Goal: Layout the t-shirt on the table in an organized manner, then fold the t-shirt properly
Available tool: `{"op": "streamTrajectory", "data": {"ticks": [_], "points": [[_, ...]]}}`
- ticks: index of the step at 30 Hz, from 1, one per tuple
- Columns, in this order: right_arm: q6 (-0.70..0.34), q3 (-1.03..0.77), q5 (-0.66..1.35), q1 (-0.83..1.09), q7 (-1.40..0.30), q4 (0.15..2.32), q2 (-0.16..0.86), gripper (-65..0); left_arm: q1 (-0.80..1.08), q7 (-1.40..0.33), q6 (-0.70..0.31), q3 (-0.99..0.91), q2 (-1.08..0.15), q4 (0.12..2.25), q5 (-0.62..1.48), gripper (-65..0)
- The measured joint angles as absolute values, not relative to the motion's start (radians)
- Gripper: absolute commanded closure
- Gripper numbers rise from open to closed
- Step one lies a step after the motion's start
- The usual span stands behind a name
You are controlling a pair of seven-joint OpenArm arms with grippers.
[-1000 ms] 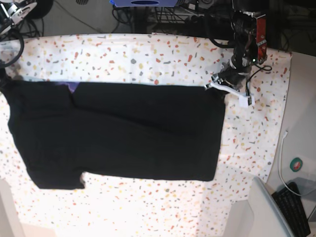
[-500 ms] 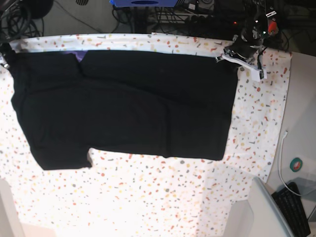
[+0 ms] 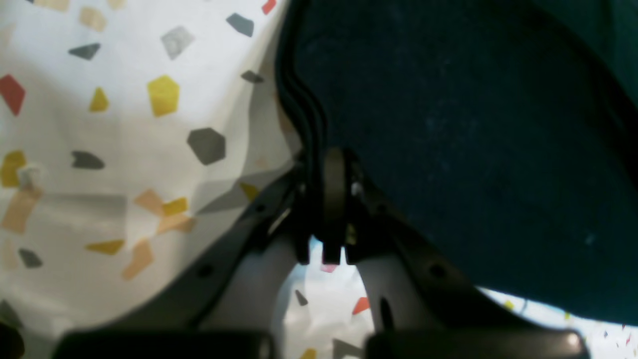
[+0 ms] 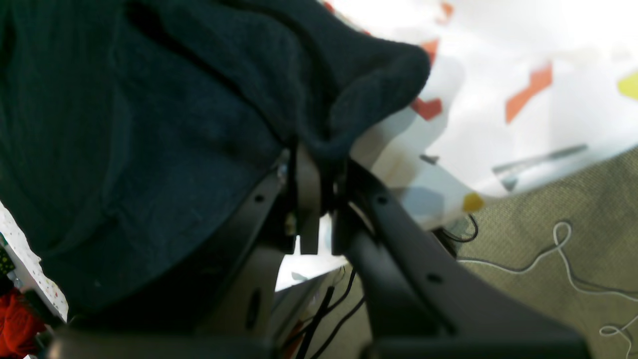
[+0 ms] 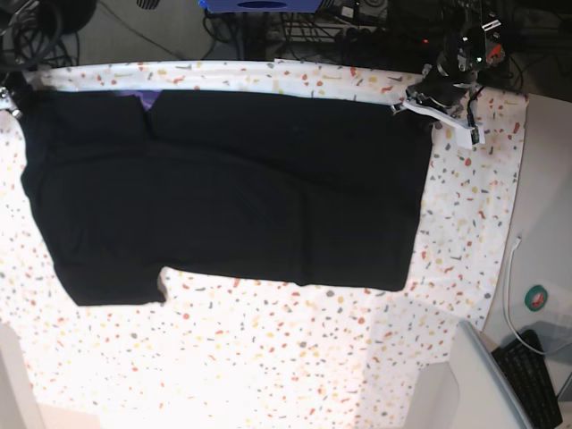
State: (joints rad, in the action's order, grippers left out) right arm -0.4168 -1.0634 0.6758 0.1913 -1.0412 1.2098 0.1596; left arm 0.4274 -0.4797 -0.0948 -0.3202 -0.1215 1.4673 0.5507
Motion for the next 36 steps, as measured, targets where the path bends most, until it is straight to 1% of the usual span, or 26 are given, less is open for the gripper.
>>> {"op": "streamTrajectory", "data": {"ticks": [2, 4, 5, 6, 8, 10, 14, 16, 18, 20, 21, 22, 24, 27, 30, 33, 36], "points": [[-0.417, -1.063, 0.676, 0.192, -1.040, 1.210, 0.160, -21.2, 0.427, -0.480, -0.055, -0.320, -0.120, 1.471, 0.550, -16.8], [-0.417, -1.074, 0.680, 0.197, -1.041, 1.215, 0.159, -35.3, 0.430, -0.479, -0.025, -0.320, -0.120, 1.490, 0.550, -29.9], [-0.417, -1.094, 0.677, 0.200, -1.042, 1.229, 0.154, -39.0, 0.430, -0.477, -0.025, -0.323, -0.122, 1.498, 0.547, -36.2], [-0.416, -1.113, 0.673, 0.206, -1.042, 1.255, 0.150, -39.9, 0.430, -0.478, -0.027, -0.324, -0.123, 1.507, 0.549, -40.8], [-0.415, -1.149, 0.673, 0.215, -1.036, 1.294, 0.150, -38.3, 0.429, -0.477, -0.027, -0.324, -0.122, 1.526, 0.551, -46.7], [-0.415, -1.171, 0.669, 0.214, -1.033, 1.322, 0.147, -37.7, 0.427, -0.481, -0.030, -0.334, -0.121, 1.550, 0.551, -47.6], [-0.413, -1.163, 0.669, 0.212, -1.036, 1.409, 0.161, -38.0, 0.427, -0.483, -0.028, -0.426, -0.111, 1.634, 0.554, -44.8], [-0.410, -1.084, 0.666, 0.199, -1.005, 1.411, 0.216, -38.3, 0.428, -0.479, -0.026, -0.461, -0.121, 1.670, 0.553, -41.6], [-0.408, -0.941, 0.658, 0.144, -0.964, 1.367, 0.295, -38.3, 0.433, -0.466, -0.026, -0.477, -0.122, 1.701, 0.553, -35.7], [-0.413, -0.784, 0.674, 0.051, -0.893, 1.273, 0.352, -38.3, 0.437, -0.470, -0.031, -0.469, -0.120, 1.711, 0.556, -27.5], [-0.418, -0.710, 0.673, 0.006, -0.842, 1.211, 0.379, -38.3, 0.438, -0.483, -0.034, -0.463, -0.118, 1.710, 0.555, -22.1], [-0.427, -0.645, 0.651, -0.043, -0.817, 1.155, 0.388, -38.4, 0.443, -0.487, -0.034, -0.463, -0.117, 1.710, 0.558, -16.0], [-0.423, -0.513, 0.577, -0.139, -0.743, 1.000, 0.414, -39.6, 0.443, -0.483, -0.031, -0.466, -0.122, 1.707, 0.555, 0.0], [-0.410, -0.380, 0.445, -0.273, -0.665, 0.774, 0.426, -45.9, 0.444, -0.483, -0.030, -0.477, -0.123, 1.706, 0.550, 0.0], [-0.416, -0.343, 0.371, -0.360, -0.584, 0.645, 0.421, -46.4, 0.444, -0.484, -0.032, -0.474, -0.125, 1.704, 0.551, 0.0], [-0.416, -0.334, 0.354, -0.399, -0.478, 0.564, 0.419, -46.4, 0.450, -0.532, -0.033, -0.477, -0.156, 1.704, 0.554, 0.0], [-0.416, -0.334, 0.335, -0.385, -0.466, 0.548, 0.421, -46.1, 0.449, -0.543, -0.030, -0.481, -0.156, 1.703, 0.550, 0.0]]}}
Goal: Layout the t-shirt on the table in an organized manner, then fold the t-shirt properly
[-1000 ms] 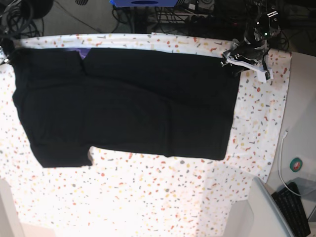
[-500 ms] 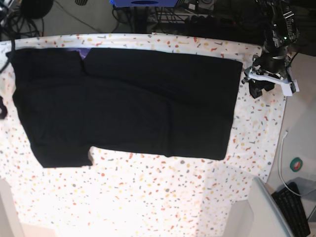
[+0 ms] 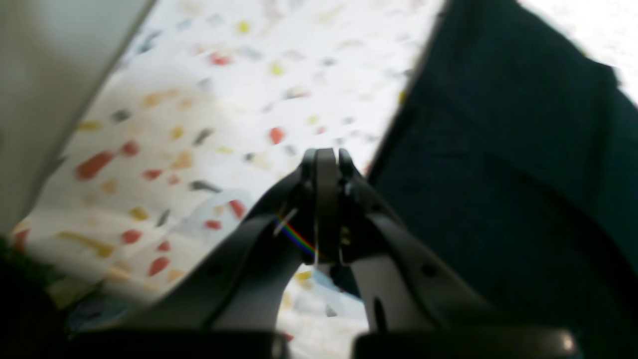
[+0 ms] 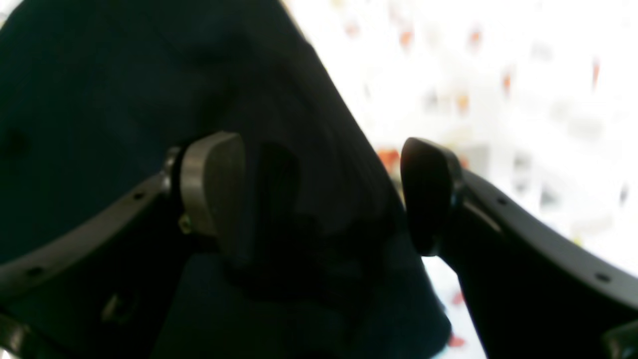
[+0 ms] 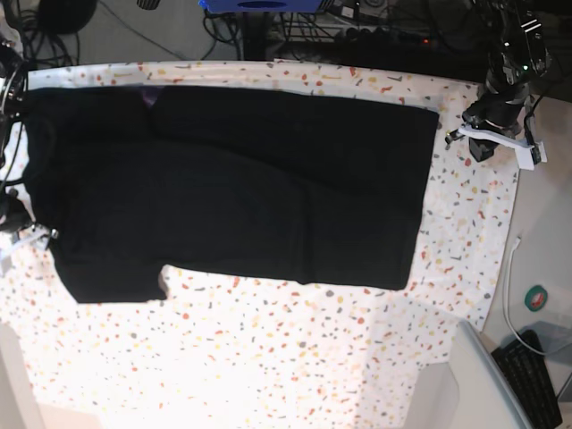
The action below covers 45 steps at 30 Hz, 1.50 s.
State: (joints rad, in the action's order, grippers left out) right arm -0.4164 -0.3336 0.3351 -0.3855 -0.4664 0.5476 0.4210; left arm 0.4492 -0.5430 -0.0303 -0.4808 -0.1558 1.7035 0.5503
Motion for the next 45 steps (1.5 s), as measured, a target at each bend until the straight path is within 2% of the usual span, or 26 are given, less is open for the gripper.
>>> {"op": "streamTrajectory", "data": {"ticks": [4, 7, 9, 11, 12, 18, 24, 35, 40, 41, 42, 45], "points": [[-0.416, -0.334, 0.336, -0.365, -0.458, 0.548, 0.424, -40.7, 0.448, -0.543, -0.033, -0.477, -0.153, 1.703, 0.551, 0.0], [-0.415, -0.334, 0.337, -0.363, -0.439, 0.548, 0.407, -32.0, 0.443, -0.543, -0.033, -0.477, -0.155, 1.703, 0.551, 0.0], [-0.414, -0.333, 0.341, -0.355, -0.392, 0.548, 0.389, -19.7, 0.431, -0.543, -0.030, -0.477, -0.152, 1.702, 0.550, 0.0], [-0.416, -0.335, 0.339, -0.341, -0.358, 0.548, 0.385, -2.9, 0.420, -0.543, -0.034, -0.476, -0.153, 1.689, 0.551, 0.0], [-0.415, -0.337, 0.341, -0.334, -0.343, 0.548, 0.385, 0.0, 0.418, -0.543, -0.034, -0.476, -0.154, 1.682, 0.551, 0.0], [-0.416, -0.340, 0.342, -0.326, -0.346, 0.561, 0.389, 0.0, 0.423, -0.550, -0.032, -0.475, -0.153, 1.655, 0.550, 0.0], [-0.410, -0.346, 0.343, -0.201, -0.521, 0.906, 0.374, 0.0, 0.419, -0.548, -0.033, -0.467, -0.153, 1.644, 0.550, 0.0], [-0.375, -0.569, 0.335, -0.035, -0.910, 1.390, 0.224, 0.0, 0.402, -0.547, -0.033, -0.465, -0.153, 1.640, 0.550, 0.0], [-0.377, -0.647, 0.341, 0.001, -1.024, 1.430, 0.126, 0.0, 0.401, -0.547, -0.030, -0.466, -0.153, 1.639, 0.550, 0.0], [-0.377, -0.657, 0.340, 0.004, -1.053, 1.430, 0.119, -3.6, 0.401, -0.547, -0.031, -0.466, -0.154, 1.639, 0.550, 0.0], [-0.377, -0.669, 0.339, 0.004, -1.064, 1.430, 0.113, -13.7, 0.402, -0.547, -0.031, -0.466, -0.153, 1.639, 0.550, 0.0], [-0.376, -0.688, 0.337, -0.002, -1.089, 1.438, 0.106, -35.9, 0.402, -0.547, -0.030, -0.466, -0.153, 1.639, 0.550, 0.0]]}}
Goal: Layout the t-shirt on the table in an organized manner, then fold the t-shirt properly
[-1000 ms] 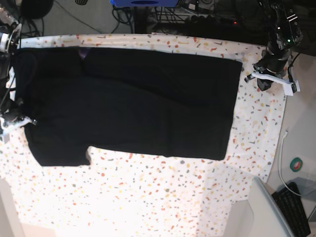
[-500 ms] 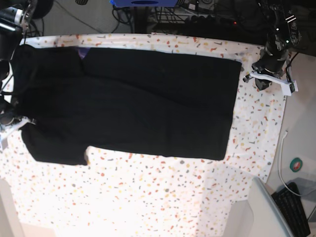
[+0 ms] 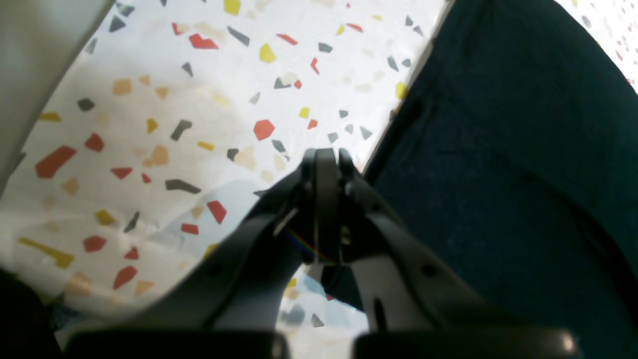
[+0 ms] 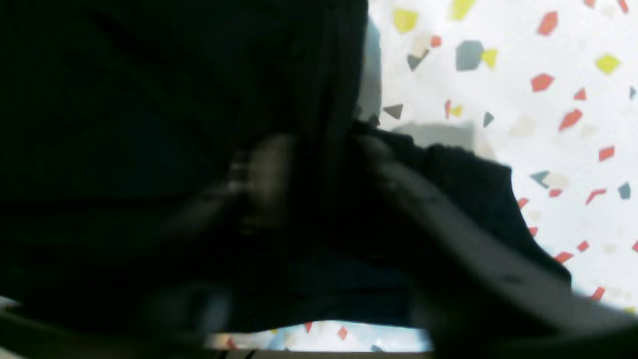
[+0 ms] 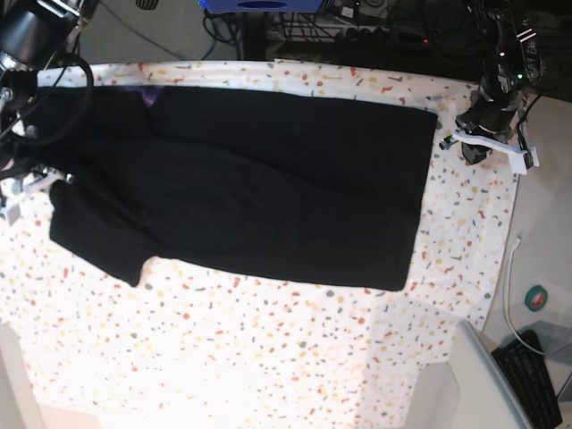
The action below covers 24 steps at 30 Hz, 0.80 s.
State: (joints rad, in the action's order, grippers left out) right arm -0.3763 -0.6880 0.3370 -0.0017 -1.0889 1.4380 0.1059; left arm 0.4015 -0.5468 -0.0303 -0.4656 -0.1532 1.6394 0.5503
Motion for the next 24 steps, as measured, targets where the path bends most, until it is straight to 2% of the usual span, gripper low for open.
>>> {"op": "streamTrajectory", "data": {"ticks": [2, 7, 11, 16, 19, 21, 24], "points": [[-0.377, -0.701, 0.338, -0.002, -1.104, 1.470, 0.094, -45.8, 0.401, -0.547, -0.030, -0.466, -0.153, 1.639, 0.550, 0.0], [-0.376, -0.708, 0.329, -0.072, -1.045, 1.486, 0.114, -47.3, 0.402, -0.546, -0.030, -0.476, -0.155, 1.639, 0.550, 0.0], [-0.305, -0.649, 0.243, -0.244, -0.884, 1.206, 0.196, -47.3, 0.399, -0.546, -0.030, -0.476, -0.155, 1.639, 0.551, 0.0], [-0.307, -0.559, 0.191, -0.386, -0.708, 0.782, 0.266, -47.3, 0.402, -0.548, -0.031, -0.474, -0.153, 1.639, 0.552, 0.0], [-0.299, -0.525, 0.183, -0.416, -0.640, 0.643, 0.289, -47.1, 0.405, -0.546, -0.030, -0.477, -0.156, 1.639, 0.549, 0.0], [-0.299, -0.505, 0.186, -0.424, -0.590, 0.612, 0.300, -44.4, 0.405, -0.547, -0.030, -0.476, -0.154, 1.639, 0.550, 0.0], [-0.298, -0.480, 0.185, -0.428, -0.559, 0.587, 0.299, -33.6, 0.405, -0.546, -0.030, -0.476, -0.155, 1.639, 0.550, 0.0]]}}
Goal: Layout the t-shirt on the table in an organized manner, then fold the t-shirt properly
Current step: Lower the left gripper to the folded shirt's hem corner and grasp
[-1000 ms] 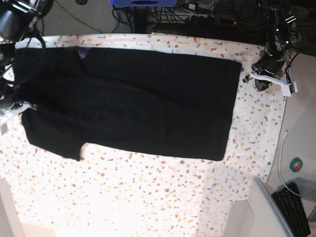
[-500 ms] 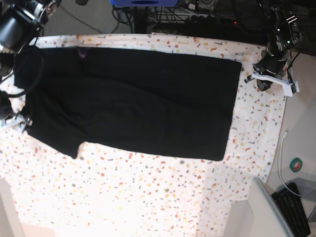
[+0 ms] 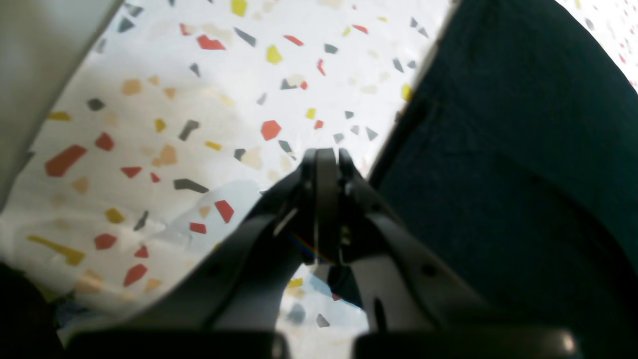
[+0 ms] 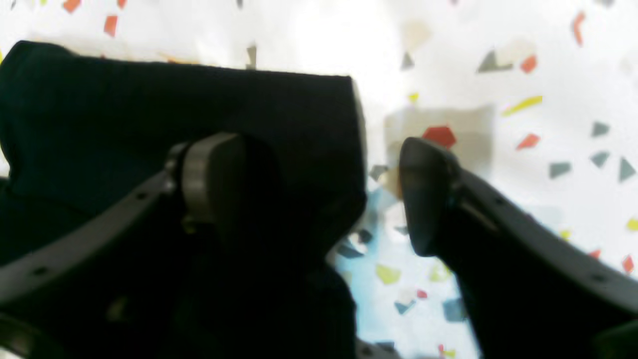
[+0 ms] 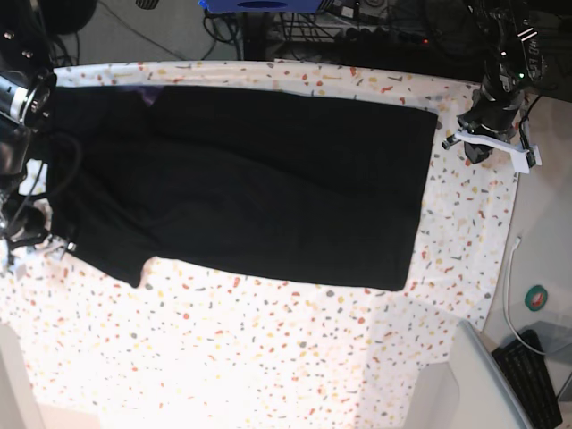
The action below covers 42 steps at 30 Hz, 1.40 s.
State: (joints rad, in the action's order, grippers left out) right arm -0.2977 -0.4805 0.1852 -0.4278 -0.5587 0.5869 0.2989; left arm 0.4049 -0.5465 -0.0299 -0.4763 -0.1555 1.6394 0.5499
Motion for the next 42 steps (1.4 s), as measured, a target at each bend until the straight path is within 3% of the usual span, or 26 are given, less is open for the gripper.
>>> {"op": "streamTrajectory", "data": {"ticks": [9, 18, 19, 21, 25, 27, 30, 34, 42], "points": [[-0.299, -0.482, 0.189, -0.428, -0.546, 0.569, 0.294, -1.8, 0.402, -0.546, -0.030, -0.472, -0.156, 1.639, 0.550, 0.0], [-0.303, -0.483, 0.189, -0.427, -0.598, 0.704, 0.288, 0.0, 0.254, -0.582, -0.040, -0.356, -0.173, 1.589, 0.393, 0.0], [-0.304, -0.482, 0.193, -0.429, -0.611, 0.718, 0.288, 0.0, 0.218, -0.631, -0.042, -0.355, -0.169, 1.571, 0.395, -3.5], [-0.305, -0.488, 0.192, -0.416, -0.631, 0.754, 0.288, 0.0, 0.134, -0.710, -0.036, -0.353, -0.167, 1.523, 0.385, -21.7], [-0.303, -0.485, 0.186, -0.371, -0.648, 0.828, 0.278, 0.0, -0.025, -0.715, -0.030, -0.351, -0.172, 1.419, 0.383, -49.2], [-0.302, -0.484, 0.182, -0.348, -0.650, 0.885, 0.263, 0.0, -0.110, -0.710, -0.035, -0.347, -0.168, 1.330, 0.393, -55.6], [-0.303, -0.481, 0.193, -0.322, -0.643, 0.949, 0.250, 0.0, -0.212, -0.716, -0.033, -0.342, -0.164, 1.185, 0.389, -52.7], [-0.302, -0.480, 0.186, -0.315, -0.644, 0.958, 0.243, 0.0, -0.295, -0.707, -0.030, -0.230, -0.178, 1.017, 0.382, -42.5], [-0.303, -0.480, 0.183, -0.315, -0.647, 0.958, 0.234, 0.0, -0.293, -0.603, -0.056, -0.185, -0.172, 0.871, 0.402, -26.0]]}}
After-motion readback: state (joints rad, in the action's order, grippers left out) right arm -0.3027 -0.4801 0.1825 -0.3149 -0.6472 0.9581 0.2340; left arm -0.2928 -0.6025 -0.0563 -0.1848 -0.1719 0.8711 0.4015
